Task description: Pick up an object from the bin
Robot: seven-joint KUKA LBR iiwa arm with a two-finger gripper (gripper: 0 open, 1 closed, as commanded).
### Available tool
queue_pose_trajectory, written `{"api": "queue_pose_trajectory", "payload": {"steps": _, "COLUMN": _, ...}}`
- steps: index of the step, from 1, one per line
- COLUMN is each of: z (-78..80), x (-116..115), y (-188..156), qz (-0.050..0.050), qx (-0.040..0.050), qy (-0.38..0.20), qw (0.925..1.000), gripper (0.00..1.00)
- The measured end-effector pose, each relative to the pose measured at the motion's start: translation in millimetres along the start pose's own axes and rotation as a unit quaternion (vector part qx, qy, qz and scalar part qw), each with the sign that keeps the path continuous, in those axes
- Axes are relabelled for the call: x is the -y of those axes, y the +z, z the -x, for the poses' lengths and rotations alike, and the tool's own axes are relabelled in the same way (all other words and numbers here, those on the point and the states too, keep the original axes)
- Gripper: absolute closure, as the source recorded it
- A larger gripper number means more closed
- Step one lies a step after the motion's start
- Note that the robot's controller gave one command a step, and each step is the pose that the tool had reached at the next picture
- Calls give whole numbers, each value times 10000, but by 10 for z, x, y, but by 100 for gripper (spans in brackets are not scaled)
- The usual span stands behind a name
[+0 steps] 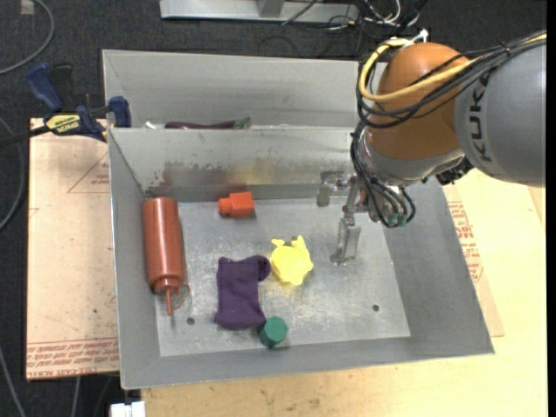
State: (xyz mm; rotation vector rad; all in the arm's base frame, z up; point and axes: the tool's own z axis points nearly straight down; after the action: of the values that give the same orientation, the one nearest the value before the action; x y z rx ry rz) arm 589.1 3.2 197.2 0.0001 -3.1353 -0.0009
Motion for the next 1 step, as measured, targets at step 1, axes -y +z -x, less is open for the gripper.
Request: {"api": "queue_pose_trajectory", "payload": {"steps": 1, "z": 14, "x": 0, "y": -46, "qz": 0, "qx": 38, "qy": 1, "qw": 10000, "gripper": 0}}
